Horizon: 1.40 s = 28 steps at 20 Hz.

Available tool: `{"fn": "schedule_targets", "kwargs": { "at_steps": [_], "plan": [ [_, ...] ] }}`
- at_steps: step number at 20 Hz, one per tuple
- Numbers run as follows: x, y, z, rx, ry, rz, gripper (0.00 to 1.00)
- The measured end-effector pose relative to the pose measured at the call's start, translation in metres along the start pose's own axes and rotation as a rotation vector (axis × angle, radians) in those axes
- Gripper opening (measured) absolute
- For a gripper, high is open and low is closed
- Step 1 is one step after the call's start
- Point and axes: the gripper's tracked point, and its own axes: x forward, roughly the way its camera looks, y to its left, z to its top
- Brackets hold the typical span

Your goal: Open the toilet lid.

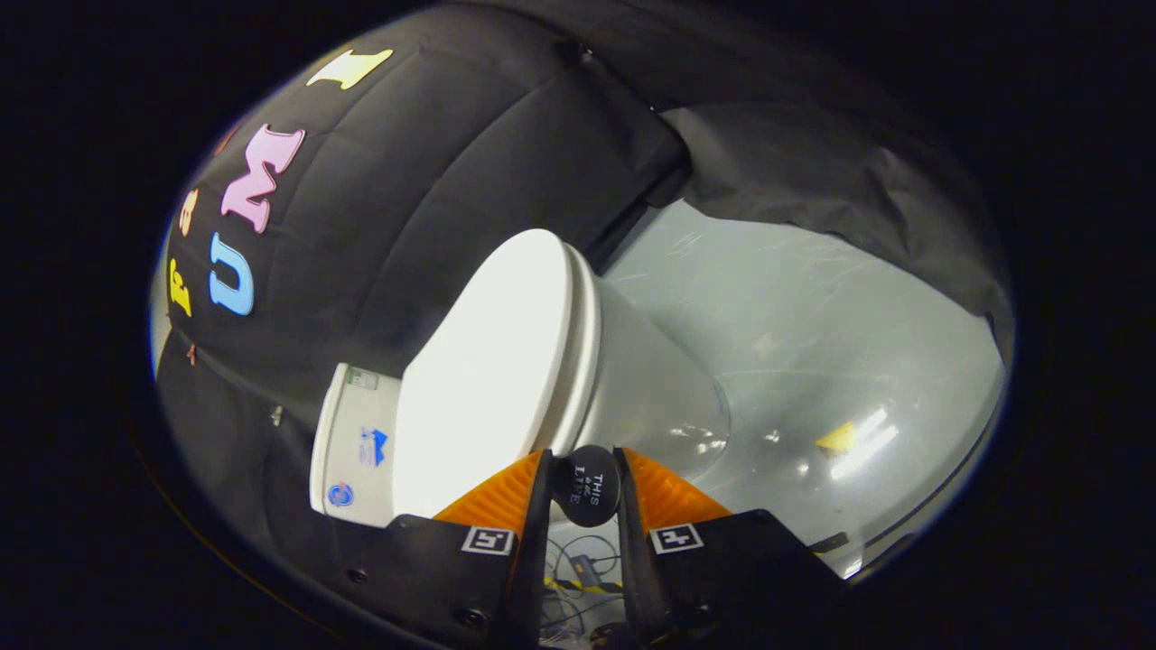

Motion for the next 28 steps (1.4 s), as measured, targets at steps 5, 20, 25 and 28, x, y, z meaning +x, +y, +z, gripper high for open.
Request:
{"fn": "schedule_targets", "kwargs": {
  "at_steps": [5, 20, 25, 28],
  "plan": [
    [-0.007, 0.007, 0.002, 0.200, 0.013, 0.062, 0.12],
    [-0.066, 0.120, 0.031, -0.066, -0.082, 0.004, 0.07],
    [-0.084, 0.173, 0.028, -0.160, -0.123, -0.006, 0.07],
    [-0.094, 0.210, 0.023, -0.233, -0.149, -0.011, 0.07]
  ]
}}
